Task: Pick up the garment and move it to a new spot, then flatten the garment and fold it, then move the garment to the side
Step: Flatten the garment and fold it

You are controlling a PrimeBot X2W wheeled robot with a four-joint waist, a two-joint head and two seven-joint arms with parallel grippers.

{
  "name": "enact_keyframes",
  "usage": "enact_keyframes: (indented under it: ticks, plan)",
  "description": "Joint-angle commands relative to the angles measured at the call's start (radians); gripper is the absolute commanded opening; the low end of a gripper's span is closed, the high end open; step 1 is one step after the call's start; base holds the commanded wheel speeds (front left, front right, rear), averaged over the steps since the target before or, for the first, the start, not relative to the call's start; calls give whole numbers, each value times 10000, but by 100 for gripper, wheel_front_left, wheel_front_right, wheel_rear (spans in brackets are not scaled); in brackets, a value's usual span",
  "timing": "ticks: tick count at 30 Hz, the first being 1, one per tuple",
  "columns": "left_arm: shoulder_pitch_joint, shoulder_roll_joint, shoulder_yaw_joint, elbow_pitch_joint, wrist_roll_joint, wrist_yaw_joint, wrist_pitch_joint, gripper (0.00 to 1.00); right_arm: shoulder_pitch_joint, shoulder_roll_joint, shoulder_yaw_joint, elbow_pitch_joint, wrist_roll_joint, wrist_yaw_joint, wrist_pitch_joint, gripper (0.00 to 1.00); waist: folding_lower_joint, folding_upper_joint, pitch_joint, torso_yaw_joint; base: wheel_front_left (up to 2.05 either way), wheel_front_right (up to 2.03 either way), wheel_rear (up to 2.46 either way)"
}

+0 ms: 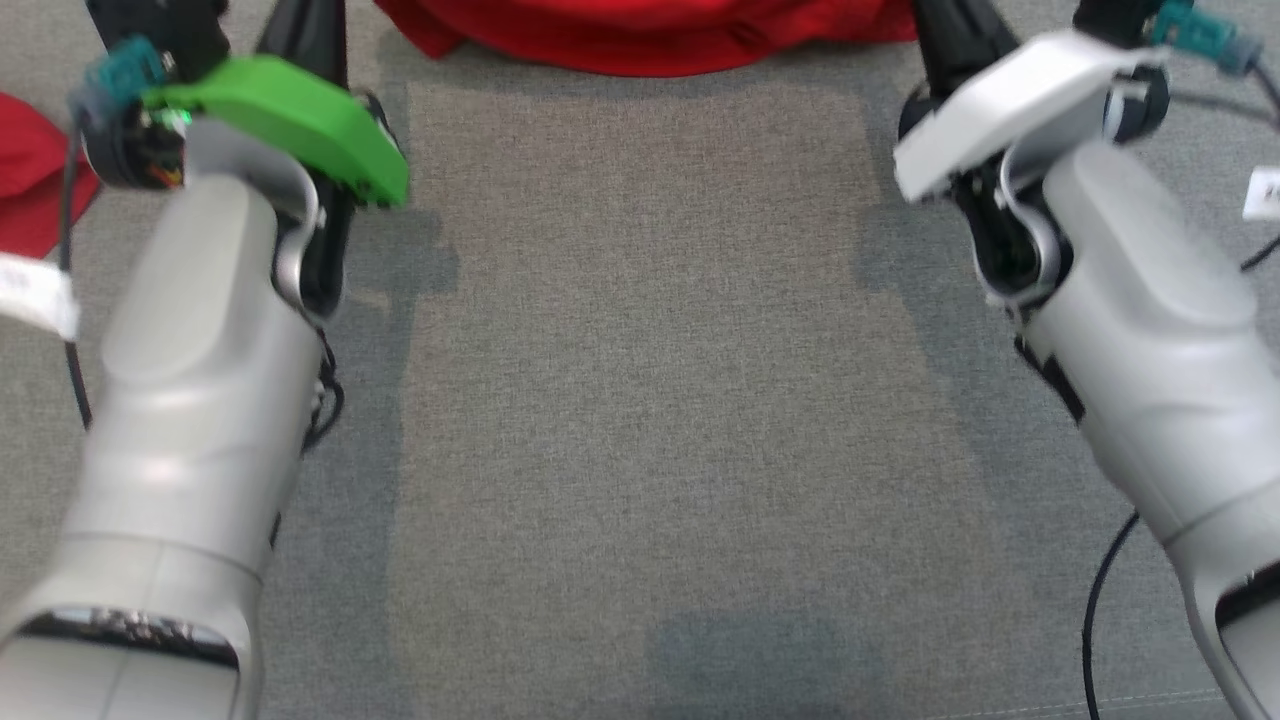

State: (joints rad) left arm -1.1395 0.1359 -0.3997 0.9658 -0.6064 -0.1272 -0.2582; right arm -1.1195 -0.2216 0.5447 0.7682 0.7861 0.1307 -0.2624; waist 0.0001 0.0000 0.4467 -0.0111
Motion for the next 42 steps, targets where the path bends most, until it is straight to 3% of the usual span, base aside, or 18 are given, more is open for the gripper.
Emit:
enact_keyframes:
  ticks: [1,8,16,23,28,36,42]
  plan:
    - [1072,-52,174,-578,241,-32,-57,0,999,-309,290,-504,483,-1,-49,0,-1,0,-327,124,0,0,0]
    - [4940,-286,1125,-3065,1024,-26,-56,0,4910,-1059,233,-3101,1951,2,-54,0,-1,0,-1090,254,0,0,0]
    - [8237,-56,1595,-5165,1966,195,-54,0,7892,-1654,333,-4752,1539,2,-54,0,-1,0,-1981,-57,0,0,0]
    - [10896,-97,1361,-6678,2080,948,299,0,9768,-2226,284,-5439,1356,1,-54,0,-1,0,-2750,-91,0,0,0]
    - [12915,-74,1119,-8778,1999,1658,1259,0,11515,-2447,-409,-6146,1117,1,329,0,-1,0,-3138,147,0,0,0]
    - [13360,112,1176,-10232,1980,2048,1769,0,12446,-1935,-1400,-7074,378,1,1154,0,-1,0,-3149,73,0,0,0]
    - [12069,387,1212,-10516,2139,1767,2066,0,11998,-1317,-2001,-7544,517,1,1611,0,-1,0,-2636,-127,0,0,0]
